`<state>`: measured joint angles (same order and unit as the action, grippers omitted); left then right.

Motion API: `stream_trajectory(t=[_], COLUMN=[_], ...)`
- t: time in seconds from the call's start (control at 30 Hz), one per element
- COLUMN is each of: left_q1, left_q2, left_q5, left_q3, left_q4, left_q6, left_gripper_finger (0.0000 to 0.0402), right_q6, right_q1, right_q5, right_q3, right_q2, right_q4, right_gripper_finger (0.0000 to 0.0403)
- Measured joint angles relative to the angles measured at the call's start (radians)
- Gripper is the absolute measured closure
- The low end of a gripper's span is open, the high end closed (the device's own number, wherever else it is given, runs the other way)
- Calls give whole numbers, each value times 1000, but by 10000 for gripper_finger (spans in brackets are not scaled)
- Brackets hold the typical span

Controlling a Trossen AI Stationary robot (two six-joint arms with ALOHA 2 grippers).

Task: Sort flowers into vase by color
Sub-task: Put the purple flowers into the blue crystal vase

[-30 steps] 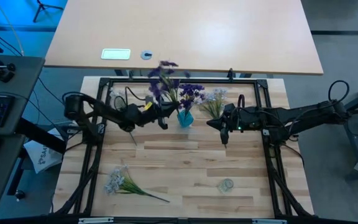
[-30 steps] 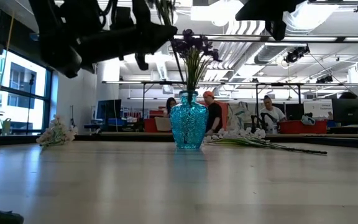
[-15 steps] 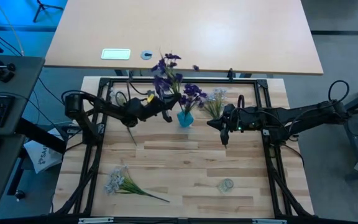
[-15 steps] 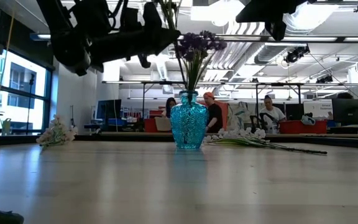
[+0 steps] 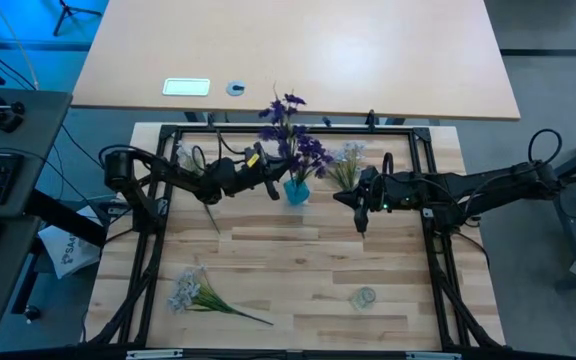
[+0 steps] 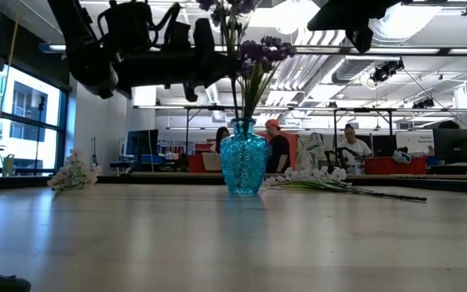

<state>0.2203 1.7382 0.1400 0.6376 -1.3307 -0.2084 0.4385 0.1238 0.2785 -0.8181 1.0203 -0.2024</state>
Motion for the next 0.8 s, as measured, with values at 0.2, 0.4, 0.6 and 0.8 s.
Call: stream_trajectory(t=[0.2,0.4,0.6,0.8], left_q1=[2,2,2,49], left_q2=[-5,-6,-6,-48], left_q5=[-48,-142,-191,-192], left_q3=[0,0,0,-1], left_q4=[33,144,178,246], left_q6=[-29,-93,-103,-87], left_gripper_finger=[349,278,222,198], right_q6=[6,6,6,-2], right_q1=[0,0,0,0], right_q5=[-2,-3,-7,-6], right_q3=[0,0,0,0], right_q2=[0,0,0,0], right_q4=[0,0,1,2], right_gripper_finger=[403,403,403,403])
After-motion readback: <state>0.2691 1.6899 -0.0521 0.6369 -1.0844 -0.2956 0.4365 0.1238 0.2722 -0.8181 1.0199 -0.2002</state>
